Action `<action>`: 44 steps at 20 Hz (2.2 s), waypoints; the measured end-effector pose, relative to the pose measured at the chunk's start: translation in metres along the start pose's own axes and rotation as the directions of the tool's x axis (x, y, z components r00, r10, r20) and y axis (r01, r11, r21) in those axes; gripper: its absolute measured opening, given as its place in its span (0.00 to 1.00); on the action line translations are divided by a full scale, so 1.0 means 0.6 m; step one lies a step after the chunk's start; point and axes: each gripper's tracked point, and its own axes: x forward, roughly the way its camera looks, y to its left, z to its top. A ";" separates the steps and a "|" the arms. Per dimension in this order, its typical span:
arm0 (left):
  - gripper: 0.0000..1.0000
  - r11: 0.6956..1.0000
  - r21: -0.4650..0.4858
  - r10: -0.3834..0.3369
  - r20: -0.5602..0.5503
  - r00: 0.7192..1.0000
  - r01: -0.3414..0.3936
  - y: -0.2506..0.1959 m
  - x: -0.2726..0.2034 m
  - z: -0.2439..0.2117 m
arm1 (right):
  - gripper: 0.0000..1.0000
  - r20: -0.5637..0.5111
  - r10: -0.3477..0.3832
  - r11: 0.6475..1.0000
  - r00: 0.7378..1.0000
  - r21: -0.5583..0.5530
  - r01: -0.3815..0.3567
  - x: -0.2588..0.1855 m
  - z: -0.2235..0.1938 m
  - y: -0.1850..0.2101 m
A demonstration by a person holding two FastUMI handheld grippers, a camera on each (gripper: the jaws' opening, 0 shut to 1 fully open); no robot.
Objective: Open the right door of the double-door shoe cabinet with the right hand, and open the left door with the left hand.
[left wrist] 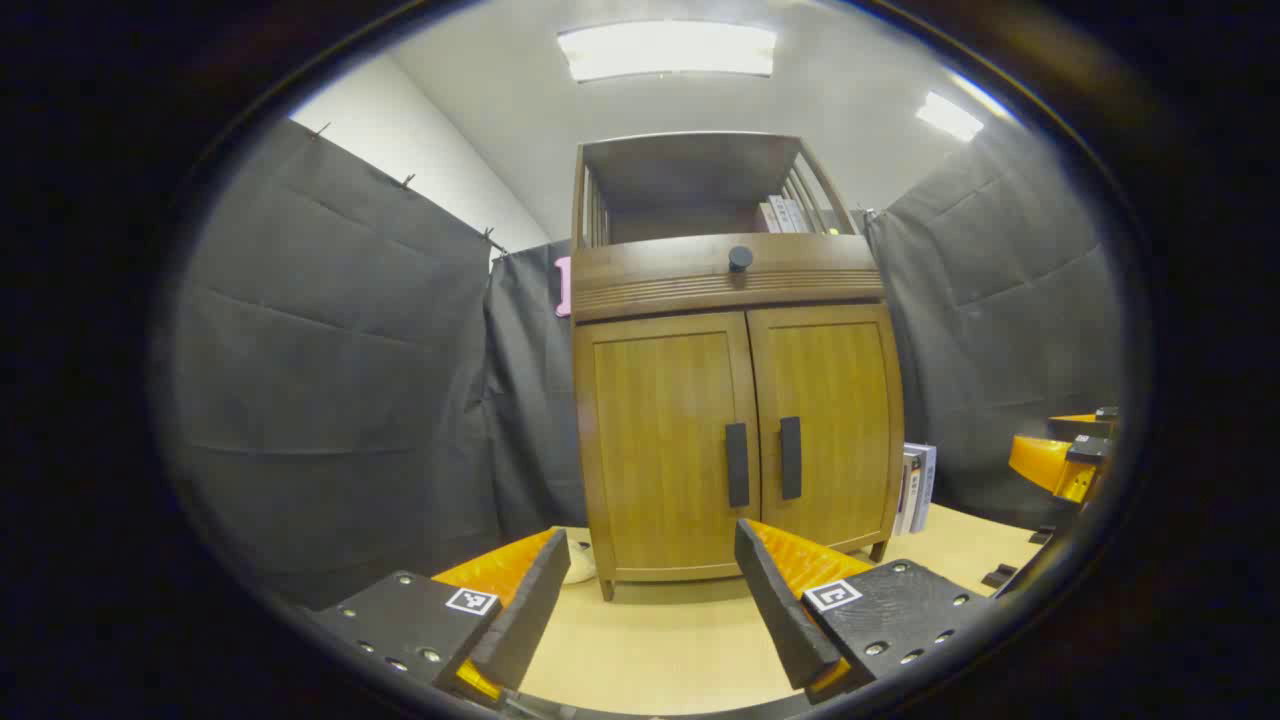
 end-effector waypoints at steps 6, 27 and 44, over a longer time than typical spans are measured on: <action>0.94 1.000 0.016 0.021 0.008 1.000 -0.021 0.001 -0.004 -0.003 | 0.95 -0.003 0.002 1.000 1.000 -0.003 -0.002 0.007 -0.001 0.005; 0.95 0.997 0.018 0.072 0.008 0.997 -0.072 0.045 0.004 -0.003 | 0.96 0.055 0.062 0.998 0.997 -0.009 -0.061 0.109 0.047 0.058; 0.95 0.973 0.025 0.228 0.001 0.974 -0.228 0.106 0.017 -0.010 | 0.95 0.072 0.153 0.988 0.986 0.026 -0.155 0.309 0.065 0.147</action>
